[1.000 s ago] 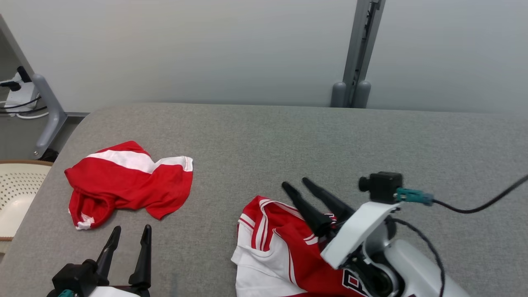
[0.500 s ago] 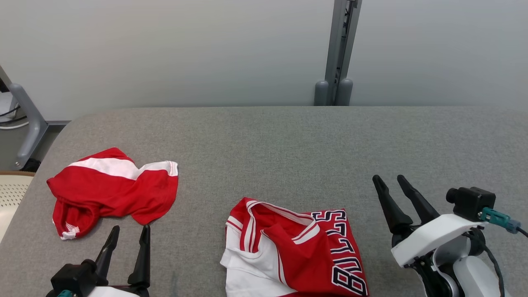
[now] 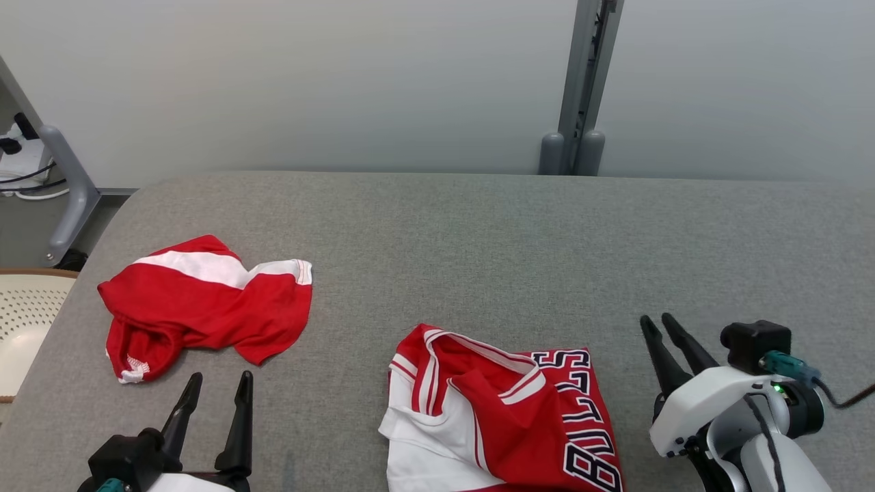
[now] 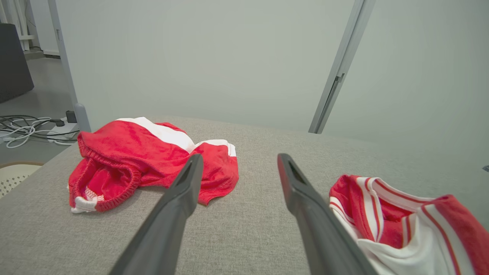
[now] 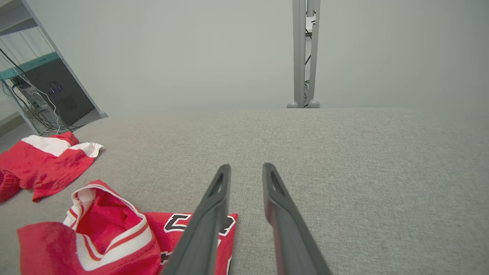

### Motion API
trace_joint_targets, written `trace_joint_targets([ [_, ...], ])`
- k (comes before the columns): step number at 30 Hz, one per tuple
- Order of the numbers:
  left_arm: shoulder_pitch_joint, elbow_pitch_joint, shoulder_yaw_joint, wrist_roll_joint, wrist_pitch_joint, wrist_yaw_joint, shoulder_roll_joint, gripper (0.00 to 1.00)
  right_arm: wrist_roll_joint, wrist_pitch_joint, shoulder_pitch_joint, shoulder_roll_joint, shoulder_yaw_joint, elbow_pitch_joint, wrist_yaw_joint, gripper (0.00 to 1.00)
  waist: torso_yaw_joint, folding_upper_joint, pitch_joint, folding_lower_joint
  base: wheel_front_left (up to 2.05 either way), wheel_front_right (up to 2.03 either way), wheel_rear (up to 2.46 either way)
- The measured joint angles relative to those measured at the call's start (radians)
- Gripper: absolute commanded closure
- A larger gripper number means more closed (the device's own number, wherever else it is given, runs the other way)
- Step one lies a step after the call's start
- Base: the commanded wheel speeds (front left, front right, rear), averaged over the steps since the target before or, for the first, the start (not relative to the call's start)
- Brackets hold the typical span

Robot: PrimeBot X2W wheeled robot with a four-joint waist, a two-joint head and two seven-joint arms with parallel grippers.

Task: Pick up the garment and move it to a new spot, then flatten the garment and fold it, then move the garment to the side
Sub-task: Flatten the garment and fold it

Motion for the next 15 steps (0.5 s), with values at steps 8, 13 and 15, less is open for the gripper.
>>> trace_joint_targets([
  [8,-0.002,0.001,-0.015,-0.003,0.000,0.000,0.000,0.00,-0.166,0.012,-0.014,0.021,0.003,0.180,0.000,1.00,0.042,0.0000,0.002,0.0000,0.00,0.00,0.00],
  [13,-0.003,0.006,-0.013,-0.004,0.000,0.000,0.011,0.00,-0.075,0.031,-0.015,0.026,0.119,0.267,0.000,1.00,0.074,0.0000,0.005,-0.0001,0.00,0.00,0.00],
  [15,-0.003,0.006,-0.013,-0.005,0.000,0.000,0.014,0.00,-0.025,0.027,-0.018,0.028,0.172,0.277,0.000,1.00,0.083,0.0000,0.005,0.0000,0.00,0.00,0.00],
])
